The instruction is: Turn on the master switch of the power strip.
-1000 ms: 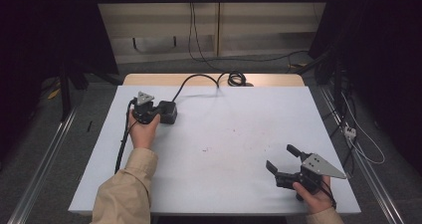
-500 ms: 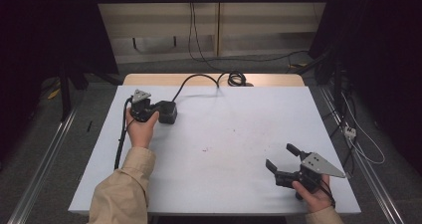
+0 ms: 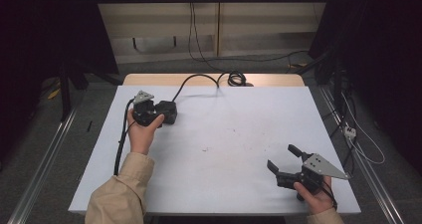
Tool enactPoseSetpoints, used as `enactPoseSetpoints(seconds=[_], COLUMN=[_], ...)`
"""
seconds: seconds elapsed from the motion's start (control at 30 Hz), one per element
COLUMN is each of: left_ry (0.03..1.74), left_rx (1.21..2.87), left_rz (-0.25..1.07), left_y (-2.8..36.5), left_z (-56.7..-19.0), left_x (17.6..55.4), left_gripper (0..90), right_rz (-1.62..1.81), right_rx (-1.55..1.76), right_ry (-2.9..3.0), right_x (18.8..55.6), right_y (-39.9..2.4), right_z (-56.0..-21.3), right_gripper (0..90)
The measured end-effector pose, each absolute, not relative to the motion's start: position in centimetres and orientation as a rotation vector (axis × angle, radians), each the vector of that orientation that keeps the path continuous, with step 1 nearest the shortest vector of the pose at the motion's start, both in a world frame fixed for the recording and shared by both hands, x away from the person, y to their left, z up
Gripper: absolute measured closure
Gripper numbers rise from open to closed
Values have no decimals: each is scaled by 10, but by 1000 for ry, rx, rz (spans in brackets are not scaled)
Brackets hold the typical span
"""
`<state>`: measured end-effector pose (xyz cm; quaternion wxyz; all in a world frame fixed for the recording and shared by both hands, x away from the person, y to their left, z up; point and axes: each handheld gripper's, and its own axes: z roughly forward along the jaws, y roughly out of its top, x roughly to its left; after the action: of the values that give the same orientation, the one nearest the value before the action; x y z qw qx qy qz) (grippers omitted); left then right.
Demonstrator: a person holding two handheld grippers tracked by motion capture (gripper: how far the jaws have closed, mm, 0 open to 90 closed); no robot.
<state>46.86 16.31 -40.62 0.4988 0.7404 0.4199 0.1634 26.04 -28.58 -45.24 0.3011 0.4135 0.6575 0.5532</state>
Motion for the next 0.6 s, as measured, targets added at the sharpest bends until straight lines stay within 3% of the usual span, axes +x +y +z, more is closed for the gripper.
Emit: enactPoseSetpoints(seconds=[0.3, 0.6], left_ry=[968, 911], left_rx=[1802, 1807], left_rz=[338, 312], left_y=[154, 155], left_z=[-402, -402], left_x=[456, 439], left_gripper=[257, 171], right_rz=[1459, 1452], right_rx=[1096, 1095], right_ry=[1745, 1741], right_x=[257, 256], right_y=[-288, -289], right_z=[-452, -451], right_gripper=[64, 64])
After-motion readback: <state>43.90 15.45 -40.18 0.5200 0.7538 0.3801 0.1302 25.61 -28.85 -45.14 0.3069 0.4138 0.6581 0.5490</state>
